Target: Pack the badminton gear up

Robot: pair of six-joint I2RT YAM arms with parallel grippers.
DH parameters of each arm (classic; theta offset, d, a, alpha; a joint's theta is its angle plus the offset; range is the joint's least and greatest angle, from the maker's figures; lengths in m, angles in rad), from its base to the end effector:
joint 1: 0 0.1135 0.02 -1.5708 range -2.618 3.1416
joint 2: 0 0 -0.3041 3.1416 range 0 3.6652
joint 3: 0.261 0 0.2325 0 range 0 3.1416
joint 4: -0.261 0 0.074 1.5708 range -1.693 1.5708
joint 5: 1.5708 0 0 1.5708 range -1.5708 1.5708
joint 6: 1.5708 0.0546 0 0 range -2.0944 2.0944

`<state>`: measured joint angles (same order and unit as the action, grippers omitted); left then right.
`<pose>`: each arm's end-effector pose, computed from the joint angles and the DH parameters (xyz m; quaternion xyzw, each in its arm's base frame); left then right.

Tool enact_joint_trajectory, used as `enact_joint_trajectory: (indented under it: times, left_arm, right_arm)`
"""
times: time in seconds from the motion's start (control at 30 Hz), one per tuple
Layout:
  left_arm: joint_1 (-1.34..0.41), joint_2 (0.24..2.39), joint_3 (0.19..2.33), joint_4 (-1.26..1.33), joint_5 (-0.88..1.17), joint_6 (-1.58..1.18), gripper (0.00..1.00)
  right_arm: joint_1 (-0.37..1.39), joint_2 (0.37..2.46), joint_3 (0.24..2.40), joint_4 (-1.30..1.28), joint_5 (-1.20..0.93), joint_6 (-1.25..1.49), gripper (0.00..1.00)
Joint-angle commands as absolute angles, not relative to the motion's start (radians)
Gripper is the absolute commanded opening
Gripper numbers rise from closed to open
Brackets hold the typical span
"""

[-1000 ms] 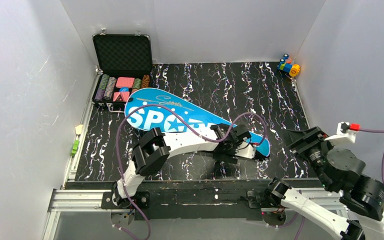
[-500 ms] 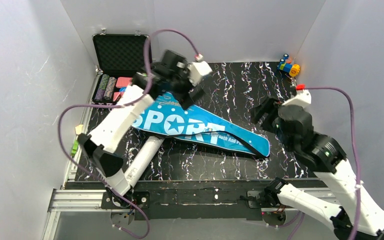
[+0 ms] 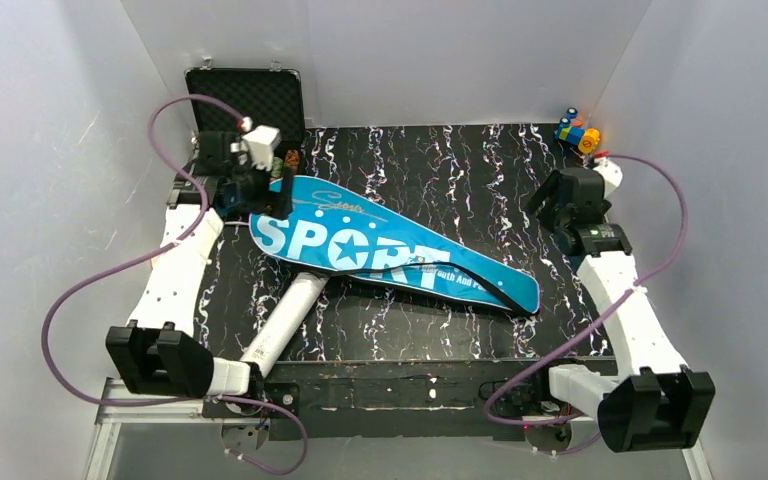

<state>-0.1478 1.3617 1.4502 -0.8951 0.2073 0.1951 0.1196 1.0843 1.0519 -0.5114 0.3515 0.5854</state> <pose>0.2590 -0.0499 0.3986 0.1955 0.9028 -0.0872 0.3730 0.2122 0.0066 0.3702 0.2815 0.8146 0.0240 0.5065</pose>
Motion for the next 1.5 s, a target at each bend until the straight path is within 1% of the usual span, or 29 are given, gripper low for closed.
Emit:
enact_joint_trajectory:
  times: [0.0,0.13,0.27,0.4,0.5,0.6,0.7,0.8,1.0,1.13,1.23,1.27,1.37,1.47]
  left_arm:
    - [0.046,1.289,1.297,-0.723,0.282,0.156,0.98]
    - [0.177,1.241,1.113,-0.552,0.337,0.097,0.98]
    - [0.23,1.162,0.883,-0.334,0.346,0.071,0.98]
    - [0.235,1.076,0.648,-0.096,0.36,0.079,0.98]
    - [0.235,1.041,0.539,0.057,0.38,0.08,0.98]
    - [0.234,1.018,0.417,0.243,0.393,0.074,0.98]
    - [0.235,1.014,0.311,0.438,0.427,0.059,0.98]
    - [0.234,1.046,0.277,0.535,0.417,0.035,0.98]
    - [0.235,1.131,0.248,0.675,0.345,0.022,0.98]
    - [0.235,1.139,0.234,0.736,0.322,0.008,0.98]
    - [0.233,1.103,0.228,0.733,0.341,-0.063,0.98]
    - [0.232,1.108,0.216,0.77,0.351,-0.085,0.98]
    - [0.231,1.19,0.202,0.887,0.376,-0.106,0.98]
    - [0.231,1.268,0.247,0.893,0.362,-0.111,0.98]
  right_arm:
    - [0.07,1.131,0.888,-0.229,0.456,0.476,0.85]
    - [0.012,1.233,0.861,-0.255,0.392,0.44,0.86]
    - [-0.026,1.284,0.834,-0.212,0.363,0.393,0.86]
    - [-0.031,1.265,0.736,-0.037,0.341,0.327,0.87]
    - [-0.037,1.233,0.643,0.141,0.324,0.274,0.87]
    - [-0.038,1.202,0.539,0.338,0.388,0.244,0.87]
    - [-0.044,1.189,0.456,0.499,0.399,0.233,0.87]
    - [-0.056,1.177,0.382,0.627,0.378,0.227,0.88]
    - [-0.063,1.202,0.31,0.759,0.359,0.23,0.88]
    - [-0.063,1.225,0.285,0.826,0.358,0.229,0.88]
    - [-0.061,1.226,0.266,0.86,0.342,0.216,0.88]
    - [-0.061,1.227,0.261,0.869,0.34,0.213,0.88]
    - [-0.057,1.228,0.248,0.899,0.335,0.204,0.88]
    - [-0.056,1.229,0.249,0.898,0.336,0.206,0.89]
